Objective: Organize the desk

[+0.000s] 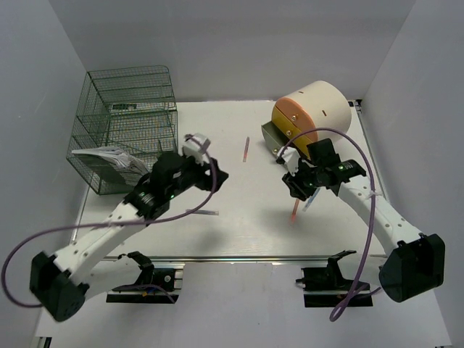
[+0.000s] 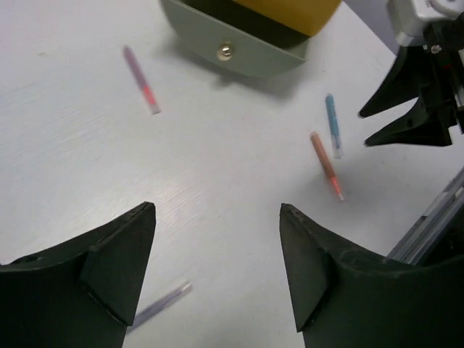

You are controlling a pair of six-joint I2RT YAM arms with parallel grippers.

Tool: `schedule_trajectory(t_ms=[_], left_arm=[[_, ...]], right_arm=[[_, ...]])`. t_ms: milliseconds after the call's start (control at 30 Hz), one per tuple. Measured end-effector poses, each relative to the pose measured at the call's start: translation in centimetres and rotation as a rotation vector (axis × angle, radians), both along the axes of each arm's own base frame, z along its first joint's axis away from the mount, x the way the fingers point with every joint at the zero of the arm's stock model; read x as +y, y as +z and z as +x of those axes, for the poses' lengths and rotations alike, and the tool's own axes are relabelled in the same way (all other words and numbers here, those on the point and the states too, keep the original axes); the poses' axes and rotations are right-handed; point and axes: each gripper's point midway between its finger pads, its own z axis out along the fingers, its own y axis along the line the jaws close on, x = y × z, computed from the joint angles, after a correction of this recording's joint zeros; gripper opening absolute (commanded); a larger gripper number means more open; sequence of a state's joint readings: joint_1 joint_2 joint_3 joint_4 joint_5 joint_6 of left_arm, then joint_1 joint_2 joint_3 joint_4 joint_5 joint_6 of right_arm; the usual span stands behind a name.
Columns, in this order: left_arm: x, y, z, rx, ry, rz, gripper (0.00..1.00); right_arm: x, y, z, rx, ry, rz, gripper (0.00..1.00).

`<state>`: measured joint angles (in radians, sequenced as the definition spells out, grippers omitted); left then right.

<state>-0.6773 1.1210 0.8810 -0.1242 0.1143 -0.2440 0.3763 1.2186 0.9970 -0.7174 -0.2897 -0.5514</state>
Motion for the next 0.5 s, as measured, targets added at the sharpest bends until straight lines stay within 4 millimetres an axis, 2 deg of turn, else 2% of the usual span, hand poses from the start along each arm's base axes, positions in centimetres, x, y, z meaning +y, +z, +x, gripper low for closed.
schedule_trajectory(t_ms=[67, 167, 233, 300, 333, 367, 433, 500], left_arm=[[2.6, 0.5, -1.3, -0.055, 0.055, 0.013, 0.85], [5.7, 1.2, -2.4, -0.136, 0.129, 0.033, 0.85], [7.0, 1.4, -2.5, -0.167, 0.165, 0.057, 0.85], [7.6, 1.6, -2.4, -0.187, 0.186, 0.079, 0.85], [7.7, 1.4, -2.4, -0.19, 0.191, 0.093, 0.85], [7.8, 1.2, -2.5, -0.187, 0.189, 0.106, 0.85], [7.8, 0.8, -2.5, -0.183, 0.185, 0.127, 0.84], [7.9, 0.4, -2.6, -0.178, 0.179, 0.144, 0.84]], right_arm=[[-1.2, -0.4, -0.2, -0.013, -0.015, -0.065, 0.49], [-2.9, -0.9, -0.2, -0.049, 0.045, -0.165, 0.5], [-3.8, -1.6, -0.3, -0.099, 0.134, -0.233, 0.48], [-5.4, -2.9, -1.3, -0.15, 0.272, -0.325, 0.46], [-6.0, -3.5, -2.0, -0.153, 0.347, -0.365, 0.69], [-6.4, -3.7, -2.5, -0.14, 0.392, -0.383, 0.81], [-6.6, -3.6, -2.4, -0.13, 0.48, -0.401, 0.84], [-6.1, -3.0, -1.3, -0.149, 0.526, -0.397, 0.84]])
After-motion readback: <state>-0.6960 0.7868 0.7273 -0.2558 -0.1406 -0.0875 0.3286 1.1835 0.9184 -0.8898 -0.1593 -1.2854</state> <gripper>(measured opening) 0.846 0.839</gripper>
